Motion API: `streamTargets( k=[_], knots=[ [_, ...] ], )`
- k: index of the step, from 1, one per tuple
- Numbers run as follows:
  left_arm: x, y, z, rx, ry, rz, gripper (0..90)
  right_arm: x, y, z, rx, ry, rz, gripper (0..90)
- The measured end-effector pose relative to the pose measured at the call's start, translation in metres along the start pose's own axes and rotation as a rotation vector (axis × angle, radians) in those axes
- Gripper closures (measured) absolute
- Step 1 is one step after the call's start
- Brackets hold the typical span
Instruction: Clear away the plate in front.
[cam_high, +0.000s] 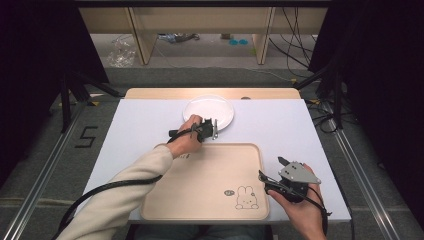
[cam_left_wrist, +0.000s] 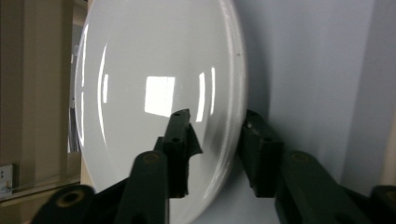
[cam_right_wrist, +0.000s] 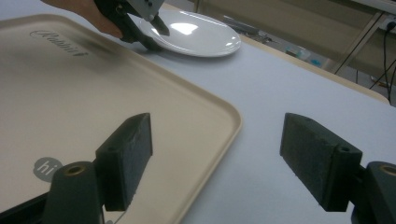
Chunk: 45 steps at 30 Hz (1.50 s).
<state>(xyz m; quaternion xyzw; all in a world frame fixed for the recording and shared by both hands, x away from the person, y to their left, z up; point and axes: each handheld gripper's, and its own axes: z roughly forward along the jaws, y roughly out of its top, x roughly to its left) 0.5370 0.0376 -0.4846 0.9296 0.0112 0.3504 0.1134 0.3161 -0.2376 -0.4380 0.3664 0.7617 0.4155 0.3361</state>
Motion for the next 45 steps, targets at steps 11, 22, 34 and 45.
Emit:
streamTargets(
  k=[11,22,34,45],
  knots=[
    [-0.004,0.004,-0.001,0.034,0.013,0.015,79.7,0.000,0.000,0.000,0.000,0.007,0.005,27.2],
    [0.010,0.009,-0.022,0.027,0.118,0.006,87.8,0.000,-0.001,0.001,-0.007,0.009,0.009,27.9],
    [0.014,0.005,-0.027,0.006,0.129,-0.010,87.8,0.000,0.000,0.001,-0.005,0.012,0.014,28.2],
    [0.009,0.001,-0.029,0.000,0.153,0.000,87.8,0.000,0.000,0.001,-0.005,0.012,0.015,28.4]
  ],
)
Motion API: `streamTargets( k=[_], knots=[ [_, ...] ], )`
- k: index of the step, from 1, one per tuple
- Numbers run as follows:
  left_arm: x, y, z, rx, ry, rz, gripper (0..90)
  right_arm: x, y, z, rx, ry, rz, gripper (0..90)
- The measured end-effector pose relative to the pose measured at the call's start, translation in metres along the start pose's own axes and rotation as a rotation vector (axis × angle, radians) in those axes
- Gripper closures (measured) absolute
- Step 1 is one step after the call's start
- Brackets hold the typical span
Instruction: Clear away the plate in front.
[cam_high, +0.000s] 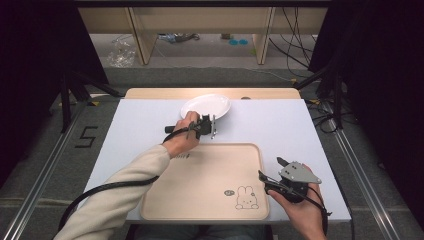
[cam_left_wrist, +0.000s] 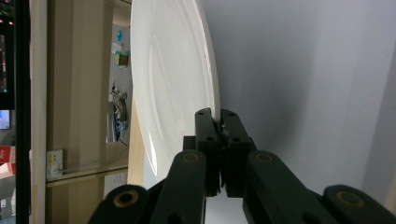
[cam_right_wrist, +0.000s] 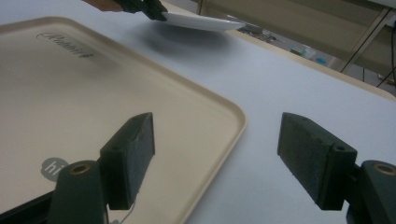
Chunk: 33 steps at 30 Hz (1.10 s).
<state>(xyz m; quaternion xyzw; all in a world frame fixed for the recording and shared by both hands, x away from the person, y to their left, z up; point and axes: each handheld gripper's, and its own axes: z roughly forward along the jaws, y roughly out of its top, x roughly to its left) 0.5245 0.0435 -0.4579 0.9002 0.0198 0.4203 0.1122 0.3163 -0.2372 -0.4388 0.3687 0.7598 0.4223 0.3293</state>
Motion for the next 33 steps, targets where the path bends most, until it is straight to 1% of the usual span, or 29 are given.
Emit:
streamTargets(
  k=[6,9,13,16,22,23,26,29,33],
  knots=[
    [0.002,-0.001,-0.005,-0.006,0.023,0.000,87.8,0.000,0.000,0.000,0.001,0.000,0.000,28.4],
    [0.002,-0.001,-0.009,-0.007,0.024,0.009,87.8,0.000,0.000,0.000,0.000,-0.002,-0.001,28.5],
    [0.002,-0.003,-0.013,-0.008,0.021,0.008,87.7,-0.001,0.000,-0.001,0.007,0.001,-0.001,28.5],
    [0.001,-0.005,-0.016,-0.006,0.027,0.014,87.8,0.000,0.000,0.000,0.000,-0.003,0.000,28.5],
    [0.000,-0.008,-0.021,-0.004,0.027,0.012,87.8,0.000,0.000,0.000,0.001,-0.003,0.000,28.5],
    [0.000,-0.009,-0.022,-0.009,0.028,0.009,87.8,0.000,0.000,0.000,0.001,-0.003,0.001,28.5],
    [0.000,-0.010,-0.026,-0.003,0.031,0.014,87.8,0.000,0.000,-0.001,0.007,-0.002,-0.001,28.5],
    [-0.001,-0.011,-0.031,-0.007,0.037,0.021,87.8,0.000,0.000,0.000,0.000,-0.008,-0.001,28.5],
    [-0.003,-0.012,-0.037,-0.014,0.042,0.022,87.8,0.000,0.001,-0.001,0.006,-0.004,-0.003,28.5]
  ],
)
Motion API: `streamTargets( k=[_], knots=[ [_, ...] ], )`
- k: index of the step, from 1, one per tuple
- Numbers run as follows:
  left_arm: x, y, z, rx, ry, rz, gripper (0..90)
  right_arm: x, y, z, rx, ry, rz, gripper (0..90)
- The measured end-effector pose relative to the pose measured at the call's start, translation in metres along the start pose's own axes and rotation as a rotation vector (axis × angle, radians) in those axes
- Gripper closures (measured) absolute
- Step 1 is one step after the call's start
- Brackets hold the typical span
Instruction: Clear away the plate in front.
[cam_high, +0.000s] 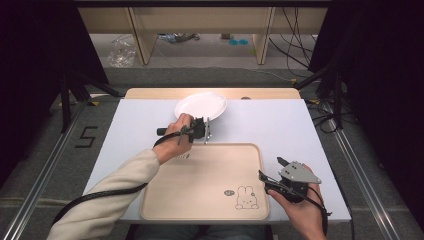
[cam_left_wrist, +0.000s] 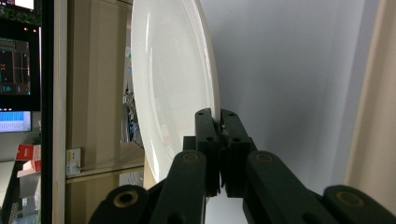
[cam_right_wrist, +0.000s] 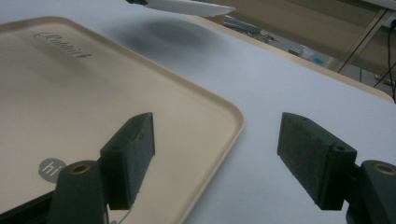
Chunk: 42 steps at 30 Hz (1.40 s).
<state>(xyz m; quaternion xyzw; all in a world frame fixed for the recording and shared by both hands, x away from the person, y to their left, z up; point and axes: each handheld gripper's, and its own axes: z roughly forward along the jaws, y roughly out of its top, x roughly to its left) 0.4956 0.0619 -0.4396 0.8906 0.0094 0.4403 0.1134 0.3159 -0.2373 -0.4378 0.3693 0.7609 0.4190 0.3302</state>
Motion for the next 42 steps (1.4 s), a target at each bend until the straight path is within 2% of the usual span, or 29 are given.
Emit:
streamTargets(
  k=[7,9,14,42],
  knots=[
    [-0.003,-0.002,-0.009,-0.008,0.006,0.007,87.8,0.001,0.000,0.000,0.009,0.005,0.011,28.5],
    [-0.003,-0.003,-0.011,-0.007,0.009,0.009,87.8,0.000,0.000,0.000,0.001,-0.003,0.000,28.5],
    [-0.005,-0.006,-0.016,-0.007,0.009,0.011,87.8,0.001,0.000,0.000,0.007,0.003,0.011,28.5],
    [-0.012,-0.013,-0.047,-0.036,0.028,0.023,87.8,0.000,0.000,-0.001,0.002,-0.006,0.002,28.5]
  ],
)
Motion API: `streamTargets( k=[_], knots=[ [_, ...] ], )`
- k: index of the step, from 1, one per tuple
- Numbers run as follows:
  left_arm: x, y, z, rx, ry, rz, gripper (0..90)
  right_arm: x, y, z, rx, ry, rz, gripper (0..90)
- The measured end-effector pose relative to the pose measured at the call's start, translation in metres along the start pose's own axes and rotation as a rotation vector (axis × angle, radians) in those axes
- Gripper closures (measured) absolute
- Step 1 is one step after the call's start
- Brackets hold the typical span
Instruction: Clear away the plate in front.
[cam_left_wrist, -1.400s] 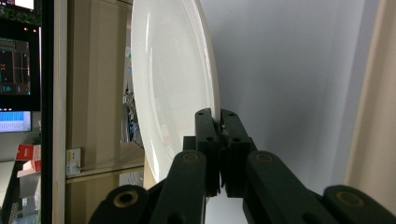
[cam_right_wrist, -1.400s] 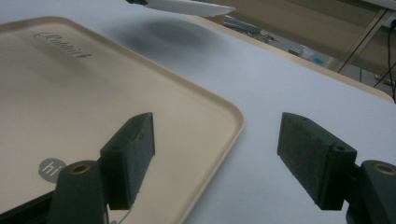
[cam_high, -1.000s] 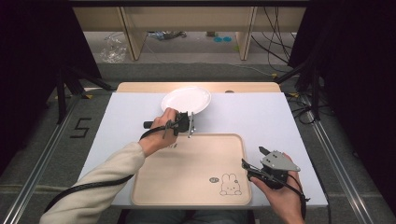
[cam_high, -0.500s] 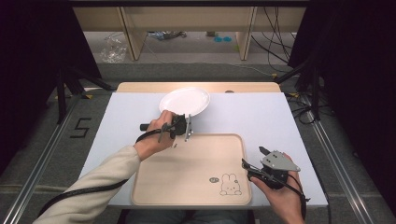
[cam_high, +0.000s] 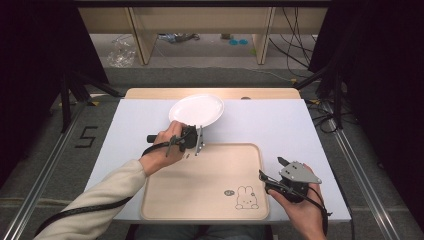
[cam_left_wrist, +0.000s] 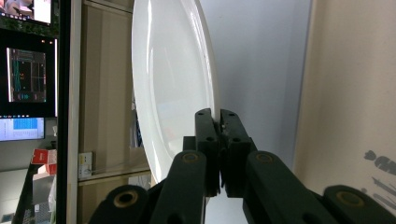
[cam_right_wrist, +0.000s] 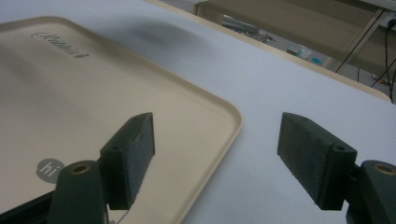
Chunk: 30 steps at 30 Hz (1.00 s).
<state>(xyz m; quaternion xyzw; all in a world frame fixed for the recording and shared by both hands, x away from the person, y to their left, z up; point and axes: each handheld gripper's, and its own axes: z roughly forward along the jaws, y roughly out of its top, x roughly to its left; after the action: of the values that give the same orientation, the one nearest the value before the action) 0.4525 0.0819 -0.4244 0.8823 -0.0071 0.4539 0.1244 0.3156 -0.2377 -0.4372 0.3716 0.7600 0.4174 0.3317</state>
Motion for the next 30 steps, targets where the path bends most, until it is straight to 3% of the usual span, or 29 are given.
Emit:
streamTargets(
  k=[30],
  knots=[
    [-0.006,-0.002,-0.030,-0.032,0.025,0.020,87.8,0.000,0.001,-0.001,-0.007,-0.007,0.001,28.4]
  ],
)
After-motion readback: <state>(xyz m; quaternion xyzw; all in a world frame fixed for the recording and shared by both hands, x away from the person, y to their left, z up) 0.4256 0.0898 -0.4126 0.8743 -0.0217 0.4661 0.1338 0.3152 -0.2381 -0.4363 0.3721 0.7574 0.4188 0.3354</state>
